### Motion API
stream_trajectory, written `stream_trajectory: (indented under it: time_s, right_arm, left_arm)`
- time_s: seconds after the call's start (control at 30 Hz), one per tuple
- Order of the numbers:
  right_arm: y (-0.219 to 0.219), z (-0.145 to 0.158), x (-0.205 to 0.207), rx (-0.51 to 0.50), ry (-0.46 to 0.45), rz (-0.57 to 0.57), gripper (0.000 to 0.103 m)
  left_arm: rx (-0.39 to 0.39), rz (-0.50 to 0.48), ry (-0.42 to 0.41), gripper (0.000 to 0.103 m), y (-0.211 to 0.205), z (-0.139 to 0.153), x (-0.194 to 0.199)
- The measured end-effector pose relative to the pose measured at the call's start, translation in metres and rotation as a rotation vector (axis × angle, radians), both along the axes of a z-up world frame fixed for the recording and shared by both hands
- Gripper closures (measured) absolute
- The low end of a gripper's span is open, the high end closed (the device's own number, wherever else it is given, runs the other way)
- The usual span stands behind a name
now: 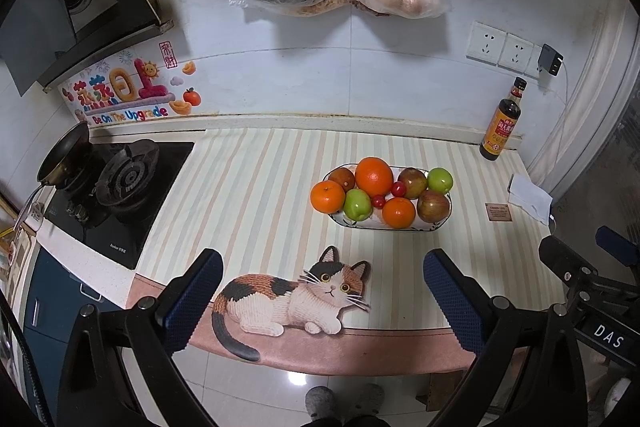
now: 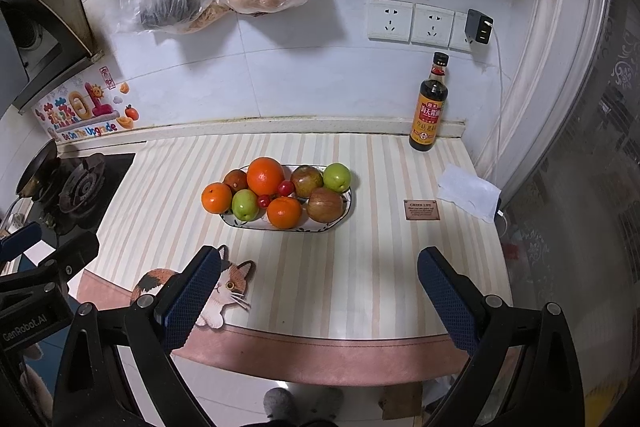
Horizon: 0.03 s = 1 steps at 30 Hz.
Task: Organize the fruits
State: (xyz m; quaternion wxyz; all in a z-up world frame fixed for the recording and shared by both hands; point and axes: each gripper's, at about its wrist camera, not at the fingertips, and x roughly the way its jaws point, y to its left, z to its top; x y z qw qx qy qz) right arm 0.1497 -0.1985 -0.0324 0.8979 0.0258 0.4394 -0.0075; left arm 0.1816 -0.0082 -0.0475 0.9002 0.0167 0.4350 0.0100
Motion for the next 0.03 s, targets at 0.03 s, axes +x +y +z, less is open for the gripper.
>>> stream_trajectory:
  time_s: [0.03]
  right_arm:
    - [0.0007, 0.0003, -0.0006, -0.001, 0.0, 0.0, 0.002]
  left_arm:
    - [0.0, -0.001, -0.001, 0.0, 0.0002, 0.0005, -0.0009]
